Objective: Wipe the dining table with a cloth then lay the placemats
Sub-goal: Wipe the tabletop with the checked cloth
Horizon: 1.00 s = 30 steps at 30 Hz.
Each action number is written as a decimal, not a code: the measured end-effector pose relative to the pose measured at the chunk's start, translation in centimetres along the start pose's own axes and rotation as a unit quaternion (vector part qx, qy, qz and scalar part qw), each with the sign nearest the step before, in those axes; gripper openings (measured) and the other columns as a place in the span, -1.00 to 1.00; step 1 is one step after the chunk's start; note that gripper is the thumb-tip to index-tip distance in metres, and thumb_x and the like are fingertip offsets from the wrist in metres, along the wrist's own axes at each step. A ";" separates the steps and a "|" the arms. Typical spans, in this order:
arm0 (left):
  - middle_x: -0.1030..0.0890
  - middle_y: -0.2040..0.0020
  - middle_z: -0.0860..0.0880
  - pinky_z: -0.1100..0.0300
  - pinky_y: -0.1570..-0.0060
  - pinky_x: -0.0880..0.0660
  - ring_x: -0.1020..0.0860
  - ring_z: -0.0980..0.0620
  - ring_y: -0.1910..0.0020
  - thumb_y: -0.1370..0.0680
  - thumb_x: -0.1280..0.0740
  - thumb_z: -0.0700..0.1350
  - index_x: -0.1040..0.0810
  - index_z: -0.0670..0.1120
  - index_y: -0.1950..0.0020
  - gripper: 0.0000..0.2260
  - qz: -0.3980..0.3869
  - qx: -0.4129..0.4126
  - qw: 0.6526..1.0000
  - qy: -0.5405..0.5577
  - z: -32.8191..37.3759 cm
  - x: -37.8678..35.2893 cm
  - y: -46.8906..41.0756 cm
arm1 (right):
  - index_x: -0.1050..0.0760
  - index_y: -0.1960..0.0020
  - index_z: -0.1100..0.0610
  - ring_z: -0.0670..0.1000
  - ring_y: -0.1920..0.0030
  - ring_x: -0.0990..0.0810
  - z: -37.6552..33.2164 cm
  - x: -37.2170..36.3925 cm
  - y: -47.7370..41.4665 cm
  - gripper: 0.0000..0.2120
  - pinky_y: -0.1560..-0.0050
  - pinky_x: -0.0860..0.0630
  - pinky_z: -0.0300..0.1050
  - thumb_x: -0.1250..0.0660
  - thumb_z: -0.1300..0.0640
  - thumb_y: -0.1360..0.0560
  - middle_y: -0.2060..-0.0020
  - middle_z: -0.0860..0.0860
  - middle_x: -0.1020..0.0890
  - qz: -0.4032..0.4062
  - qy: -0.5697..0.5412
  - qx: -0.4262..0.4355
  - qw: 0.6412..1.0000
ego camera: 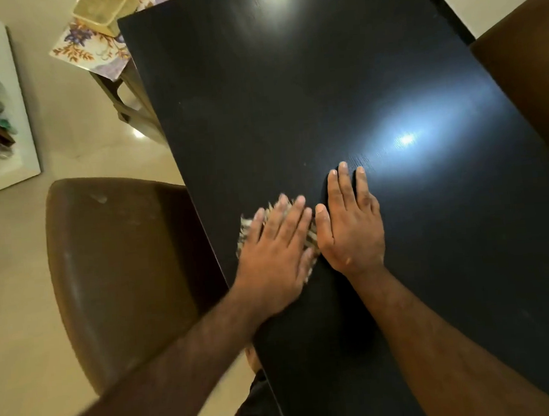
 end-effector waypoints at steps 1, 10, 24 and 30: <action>0.11 -0.84 -0.07 -0.30 -0.74 -0.04 0.17 -0.12 -0.82 -0.81 0.08 0.20 -0.01 -0.04 -0.83 -0.38 -0.006 -0.001 1.000 0.003 1.0 -0.8 2.5 | -0.11 -0.82 0.16 0.17 -0.83 0.06 -0.1 0.0 0.5 -0.29 -0.71 -0.22 0.27 0.04 -0.16 -0.76 -0.83 0.09 -0.05 -0.009 -0.002 0.013 1.000; 0.20 -0.83 -0.08 -0.24 -0.77 0.05 0.20 -0.13 -0.81 -0.78 0.18 0.22 0.14 -0.04 -0.83 -0.35 -0.016 0.189 0.982 0.003 -3.6 -0.7 6.5 | -0.04 -0.83 0.13 0.10 -0.83 0.13 0.8 -0.3 13.8 -0.30 -0.72 -0.18 0.12 -0.05 -0.14 -0.78 -0.83 0.05 0.01 -0.050 0.003 0.113 0.992; 0.13 -0.84 -0.09 -0.31 -0.70 -0.20 0.12 -0.14 -0.82 -0.80 0.11 0.26 0.00 -0.06 -0.83 -0.34 -0.049 -0.028 0.997 0.043 24.0 -9.4 22.0 | -0.16 -0.80 0.18 0.10 -0.83 0.02 12.4 2.5 30.6 -0.33 -0.68 -0.31 0.22 -0.03 -0.08 -0.75 -0.82 0.08 -0.08 -0.024 -0.046 -0.027 0.998; 0.26 -0.82 -0.11 -0.29 -0.75 -0.03 0.23 -0.19 -0.81 -0.76 0.24 0.29 0.15 -0.06 -0.83 -0.29 -0.069 0.112 0.991 0.014 19.6 -9.1 24.4 | -0.08 -0.82 0.15 0.13 -0.83 0.06 15.4 2.4 38.6 -0.29 -0.69 -0.32 0.23 -0.09 -0.11 -0.76 -0.83 0.05 -0.01 -0.045 -0.039 -0.016 0.998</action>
Point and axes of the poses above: each hand's wrist, its own y-axis away from the middle knuckle, its own x-axis out of the back of the hand, z = x × y, the point moved 4 cm from there along -y, towards the middle knuckle
